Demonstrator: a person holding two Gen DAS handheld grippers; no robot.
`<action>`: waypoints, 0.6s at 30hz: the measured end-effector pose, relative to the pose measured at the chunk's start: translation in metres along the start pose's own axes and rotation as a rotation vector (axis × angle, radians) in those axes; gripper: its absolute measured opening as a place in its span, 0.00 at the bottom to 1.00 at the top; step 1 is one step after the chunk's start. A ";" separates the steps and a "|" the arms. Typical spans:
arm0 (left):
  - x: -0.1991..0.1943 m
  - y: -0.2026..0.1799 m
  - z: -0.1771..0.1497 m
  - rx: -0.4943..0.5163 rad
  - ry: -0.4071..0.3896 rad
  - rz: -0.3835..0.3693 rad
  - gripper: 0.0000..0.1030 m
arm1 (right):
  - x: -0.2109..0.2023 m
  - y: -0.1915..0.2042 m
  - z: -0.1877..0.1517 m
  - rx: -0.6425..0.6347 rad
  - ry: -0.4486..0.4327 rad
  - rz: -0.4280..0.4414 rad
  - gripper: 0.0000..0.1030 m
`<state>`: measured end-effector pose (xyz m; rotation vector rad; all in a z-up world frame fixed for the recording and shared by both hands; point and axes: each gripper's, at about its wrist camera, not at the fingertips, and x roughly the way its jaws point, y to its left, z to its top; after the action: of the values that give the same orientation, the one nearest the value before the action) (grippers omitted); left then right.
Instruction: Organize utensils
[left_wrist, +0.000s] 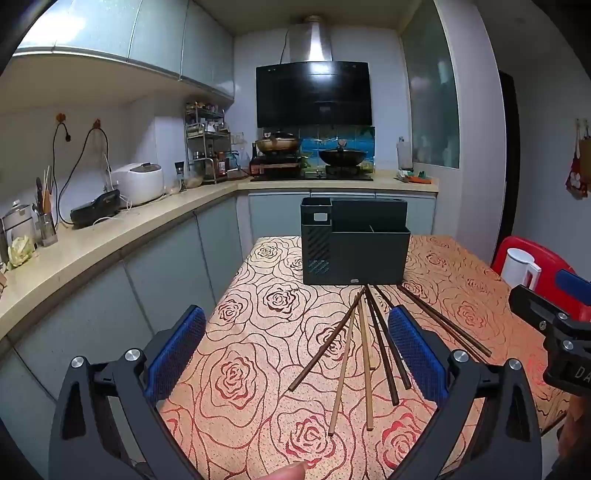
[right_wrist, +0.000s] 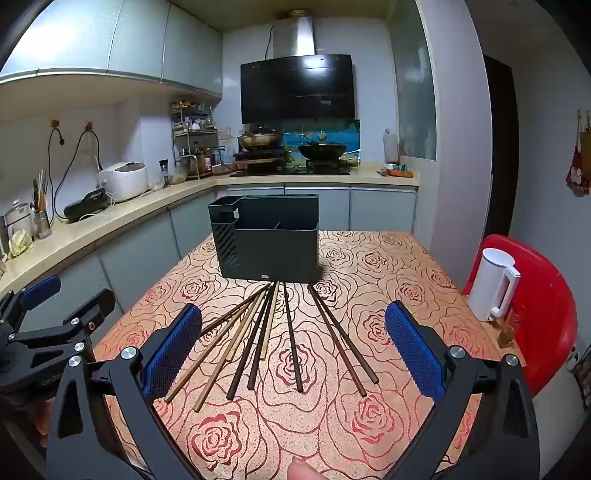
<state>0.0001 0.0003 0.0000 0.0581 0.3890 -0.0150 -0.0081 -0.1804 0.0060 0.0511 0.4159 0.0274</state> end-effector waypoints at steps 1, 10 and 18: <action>0.000 0.000 0.000 -0.002 0.001 0.000 0.93 | 0.000 0.000 0.000 0.004 0.002 0.002 0.94; 0.000 0.000 0.000 -0.006 0.002 -0.003 0.93 | 0.001 0.001 -0.001 0.006 0.006 0.004 0.94; 0.001 0.001 -0.005 -0.003 0.001 -0.006 0.93 | -0.001 0.002 -0.002 0.006 0.007 0.003 0.94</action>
<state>-0.0012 0.0019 -0.0046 0.0537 0.3905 -0.0202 -0.0095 -0.1785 0.0044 0.0574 0.4227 0.0298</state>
